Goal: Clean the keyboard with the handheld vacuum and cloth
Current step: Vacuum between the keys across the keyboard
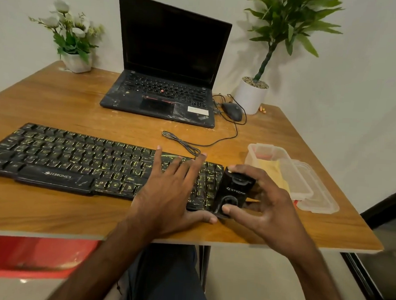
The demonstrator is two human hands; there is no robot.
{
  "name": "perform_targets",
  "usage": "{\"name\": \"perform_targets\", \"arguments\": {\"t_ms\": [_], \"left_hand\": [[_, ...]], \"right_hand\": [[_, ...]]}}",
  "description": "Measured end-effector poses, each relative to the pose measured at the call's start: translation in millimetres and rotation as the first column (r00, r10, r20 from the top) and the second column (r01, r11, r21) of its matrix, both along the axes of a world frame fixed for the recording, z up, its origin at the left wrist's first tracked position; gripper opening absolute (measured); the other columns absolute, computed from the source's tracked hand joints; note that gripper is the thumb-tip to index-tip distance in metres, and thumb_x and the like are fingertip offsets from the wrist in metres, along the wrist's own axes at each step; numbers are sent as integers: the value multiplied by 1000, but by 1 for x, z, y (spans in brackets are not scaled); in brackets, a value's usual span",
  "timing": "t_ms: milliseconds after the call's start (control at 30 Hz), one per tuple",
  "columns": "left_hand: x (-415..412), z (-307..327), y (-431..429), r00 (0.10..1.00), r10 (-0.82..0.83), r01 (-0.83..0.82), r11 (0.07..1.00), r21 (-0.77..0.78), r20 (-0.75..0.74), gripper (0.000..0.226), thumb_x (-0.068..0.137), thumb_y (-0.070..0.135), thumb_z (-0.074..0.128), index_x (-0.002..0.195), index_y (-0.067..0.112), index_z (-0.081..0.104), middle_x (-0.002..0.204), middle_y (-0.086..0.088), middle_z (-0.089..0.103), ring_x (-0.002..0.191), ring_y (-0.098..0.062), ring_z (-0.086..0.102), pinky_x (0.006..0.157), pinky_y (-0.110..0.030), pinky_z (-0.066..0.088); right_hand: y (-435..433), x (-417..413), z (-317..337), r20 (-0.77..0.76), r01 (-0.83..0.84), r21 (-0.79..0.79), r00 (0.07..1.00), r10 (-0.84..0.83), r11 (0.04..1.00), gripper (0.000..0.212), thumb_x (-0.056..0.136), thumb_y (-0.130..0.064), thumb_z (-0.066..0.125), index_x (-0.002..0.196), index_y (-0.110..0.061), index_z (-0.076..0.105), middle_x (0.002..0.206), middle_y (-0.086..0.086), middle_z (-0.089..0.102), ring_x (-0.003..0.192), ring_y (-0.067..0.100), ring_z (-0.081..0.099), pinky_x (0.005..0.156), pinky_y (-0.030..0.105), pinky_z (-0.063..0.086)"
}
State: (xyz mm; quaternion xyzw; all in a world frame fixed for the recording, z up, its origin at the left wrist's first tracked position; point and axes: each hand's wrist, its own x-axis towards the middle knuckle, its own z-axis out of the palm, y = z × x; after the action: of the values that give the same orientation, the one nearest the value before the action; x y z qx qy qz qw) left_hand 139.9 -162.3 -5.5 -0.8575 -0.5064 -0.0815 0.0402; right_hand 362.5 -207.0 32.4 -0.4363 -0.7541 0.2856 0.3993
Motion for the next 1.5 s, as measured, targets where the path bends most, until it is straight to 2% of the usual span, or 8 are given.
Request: {"name": "perform_targets", "arguments": {"t_ms": [200,367,600,933,1200,1300,1400,1500], "left_hand": [[0,-2,-1,1000,3,-3,1000,22,-17,127,69,102,9,157,16,-20,158,-7,35,148,-24,28,117,-68,-5],[-1,0,-3,1000,14,-14,1000,19,-5,129,69,102,13,158,14,-19,159,-8,34,149,-24,28,117,-68,-7],[0,5,-4,1000,21,-21,1000,-19,-11,127,68,101,13,156,16,-24,163,-7,25,152,-23,20,117,-67,-9],[0,4,-4,1000,23,-23,1000,-1,10,127,69,101,16,158,16,-19,161,-8,31,150,-23,25,117,-67,-11],[-1,1,-4,999,19,-19,1000,19,35,128,69,102,15,158,15,-16,159,-7,35,148,-23,31,118,-68,-6],[-1,-2,-3,999,9,-10,999,34,39,128,70,102,15,159,14,-12,157,-8,39,146,-23,34,119,-67,-5],[-2,-4,-3,998,7,-11,998,62,63,128,70,102,15,159,13,-6,153,-10,45,143,-24,39,119,-68,-3],[-2,-4,-3,998,14,-18,998,64,67,128,70,102,15,159,12,-5,152,-10,46,142,-24,41,118,-70,2]], "right_hand": [[22,-5,1,-23,147,-19,989,-147,989,67,82,-12,80,135,-38,49,124,-22,59,109,5,64,79,28,60],[12,2,4,-109,-65,-159,993,48,985,67,77,-9,82,132,-36,54,129,-13,58,114,21,63,79,44,61],[42,-11,6,-25,165,-61,986,-167,984,65,85,-15,76,139,-38,46,120,-28,58,112,4,60,89,37,59],[38,0,0,-187,85,-209,974,-125,974,66,87,-4,71,136,-42,49,126,-15,58,117,21,62,90,51,57],[28,1,8,-13,-10,-93,1000,9,996,65,83,-1,75,136,-31,51,127,-22,56,112,9,62,78,27,59],[40,-8,3,24,92,10,995,-92,996,65,84,-4,75,138,-28,50,123,-25,57,109,2,62,77,20,57],[49,-10,3,-11,144,-2,989,-144,990,64,86,-5,73,139,-29,48,121,-25,58,111,1,61,80,22,58],[40,2,5,-68,8,-126,998,-17,992,62,85,-2,74,136,-30,52,125,-22,58,114,11,61,86,37,59]]}}
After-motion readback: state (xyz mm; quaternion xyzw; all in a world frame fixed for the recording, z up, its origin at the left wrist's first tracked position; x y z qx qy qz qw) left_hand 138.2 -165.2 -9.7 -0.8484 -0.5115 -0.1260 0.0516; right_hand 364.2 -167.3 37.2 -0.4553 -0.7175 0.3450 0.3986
